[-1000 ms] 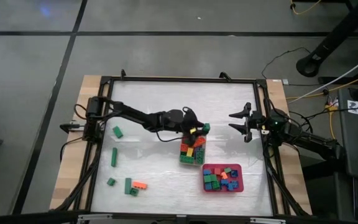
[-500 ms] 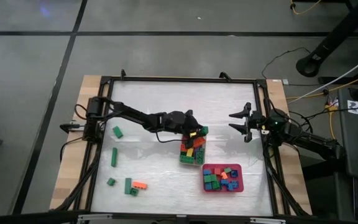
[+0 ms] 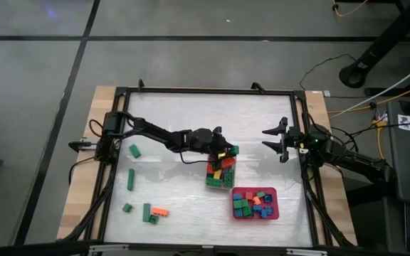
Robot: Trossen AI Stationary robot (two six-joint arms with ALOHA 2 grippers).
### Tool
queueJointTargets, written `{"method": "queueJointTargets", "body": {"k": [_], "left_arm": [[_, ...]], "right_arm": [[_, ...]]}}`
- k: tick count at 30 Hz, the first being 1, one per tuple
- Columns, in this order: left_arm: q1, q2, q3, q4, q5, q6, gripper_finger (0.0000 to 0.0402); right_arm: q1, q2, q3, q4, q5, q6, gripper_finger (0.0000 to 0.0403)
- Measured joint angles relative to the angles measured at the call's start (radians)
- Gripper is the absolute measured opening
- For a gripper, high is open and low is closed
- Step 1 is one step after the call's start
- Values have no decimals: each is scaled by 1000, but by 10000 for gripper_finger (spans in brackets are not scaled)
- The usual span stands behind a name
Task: Sort blocks by size
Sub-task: Put the green rectangular game piece into the transparent bin
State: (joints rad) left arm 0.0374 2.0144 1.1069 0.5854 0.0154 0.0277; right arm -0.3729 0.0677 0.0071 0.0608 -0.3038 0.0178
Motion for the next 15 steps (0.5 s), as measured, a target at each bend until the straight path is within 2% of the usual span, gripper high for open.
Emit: {"method": "queueJointTargets", "body": {"k": [15], "left_arm": [[-2, 0, 0, -9, 0, 0, 128]], "right_arm": [[0, 0, 0, 0, 5, 0, 214]]}}
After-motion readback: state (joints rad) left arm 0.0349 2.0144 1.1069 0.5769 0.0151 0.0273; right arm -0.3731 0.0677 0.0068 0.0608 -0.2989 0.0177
